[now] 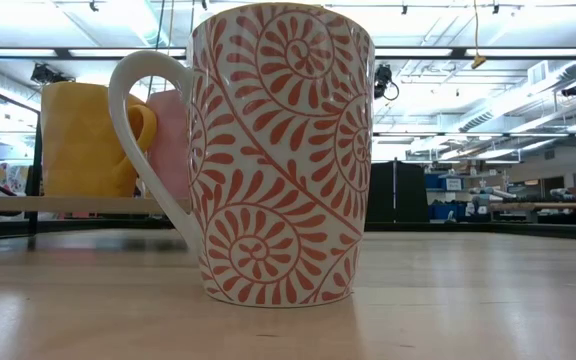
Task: Place coffee mugs
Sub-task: Put the orange patterned mug on the shelf
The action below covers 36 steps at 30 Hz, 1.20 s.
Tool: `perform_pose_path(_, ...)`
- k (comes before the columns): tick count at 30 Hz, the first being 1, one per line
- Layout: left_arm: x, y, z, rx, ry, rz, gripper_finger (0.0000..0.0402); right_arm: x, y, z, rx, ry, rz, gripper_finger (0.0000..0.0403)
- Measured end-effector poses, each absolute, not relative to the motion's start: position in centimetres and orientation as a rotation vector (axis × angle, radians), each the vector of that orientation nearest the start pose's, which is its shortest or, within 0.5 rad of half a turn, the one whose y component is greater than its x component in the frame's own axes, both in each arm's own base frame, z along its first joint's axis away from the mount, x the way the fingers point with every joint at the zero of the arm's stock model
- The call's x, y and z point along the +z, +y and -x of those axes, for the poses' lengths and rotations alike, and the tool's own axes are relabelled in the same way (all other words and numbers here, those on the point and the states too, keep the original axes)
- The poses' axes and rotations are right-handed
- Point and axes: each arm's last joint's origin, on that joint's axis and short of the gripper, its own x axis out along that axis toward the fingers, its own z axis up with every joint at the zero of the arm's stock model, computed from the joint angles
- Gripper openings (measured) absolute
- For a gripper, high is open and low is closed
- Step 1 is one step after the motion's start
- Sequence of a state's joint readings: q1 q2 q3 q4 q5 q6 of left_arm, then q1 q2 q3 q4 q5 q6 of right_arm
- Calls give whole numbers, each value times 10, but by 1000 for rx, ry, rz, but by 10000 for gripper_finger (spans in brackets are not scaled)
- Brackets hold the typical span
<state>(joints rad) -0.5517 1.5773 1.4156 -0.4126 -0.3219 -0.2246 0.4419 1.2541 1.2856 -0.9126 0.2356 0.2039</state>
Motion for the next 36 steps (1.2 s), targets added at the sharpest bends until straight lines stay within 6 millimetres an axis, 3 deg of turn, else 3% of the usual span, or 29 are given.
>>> perform_pose_path(5,322,-188,-325,-172,467,-112,137,337,88,-202,102,792,49,149)
perform_pose_path(12,298,-187,-342,-125,513,-192,137,321,82,-188,87,749,-26,149)
perform_pose_path(20,265,-181,-361,-88,612,-230,137,307,82,-189,91,729,-33,149)
perform_pose_path(27,239,-176,-372,-127,711,-231,137,306,83,-190,95,722,-36,149)
perform_pose_path(36,226,-172,-370,-135,819,-209,137,307,83,-191,97,715,-37,149)
